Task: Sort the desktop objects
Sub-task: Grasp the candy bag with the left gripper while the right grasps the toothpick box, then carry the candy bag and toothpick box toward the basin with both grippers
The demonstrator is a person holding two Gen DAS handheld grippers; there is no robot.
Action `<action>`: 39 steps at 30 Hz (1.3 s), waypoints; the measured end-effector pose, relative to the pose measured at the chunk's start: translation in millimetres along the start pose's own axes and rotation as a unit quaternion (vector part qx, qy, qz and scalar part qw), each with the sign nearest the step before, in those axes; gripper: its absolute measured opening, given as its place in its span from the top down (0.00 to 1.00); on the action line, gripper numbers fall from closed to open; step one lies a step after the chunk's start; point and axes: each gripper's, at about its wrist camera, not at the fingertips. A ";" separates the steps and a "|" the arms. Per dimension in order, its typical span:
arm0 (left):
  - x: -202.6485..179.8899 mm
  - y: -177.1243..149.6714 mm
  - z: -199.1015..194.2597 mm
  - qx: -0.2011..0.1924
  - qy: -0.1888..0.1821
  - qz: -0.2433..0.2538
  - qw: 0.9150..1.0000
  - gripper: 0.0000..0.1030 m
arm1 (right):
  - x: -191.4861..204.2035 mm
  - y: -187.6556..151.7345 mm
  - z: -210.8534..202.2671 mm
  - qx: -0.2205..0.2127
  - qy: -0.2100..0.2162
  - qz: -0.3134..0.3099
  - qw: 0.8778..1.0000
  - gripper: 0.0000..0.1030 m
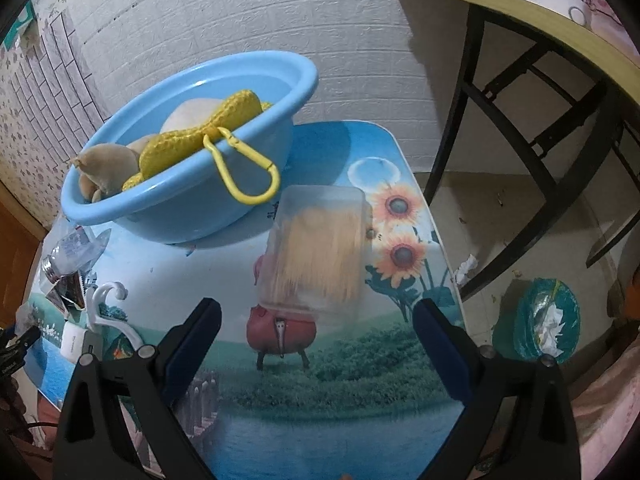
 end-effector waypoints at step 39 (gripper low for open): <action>-31.5 43.0 -52.5 -0.082 -0.056 0.029 0.995 0.50 | -18.9 13.0 -10.5 -0.019 0.004 0.020 1.000 0.42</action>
Point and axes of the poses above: each gripper's, at about its wrist camera, not at the fingertips, and z roughly the way its jaws point, x to its left, y to its top, and after that the axes turned 2 degrees about -y, right-handed
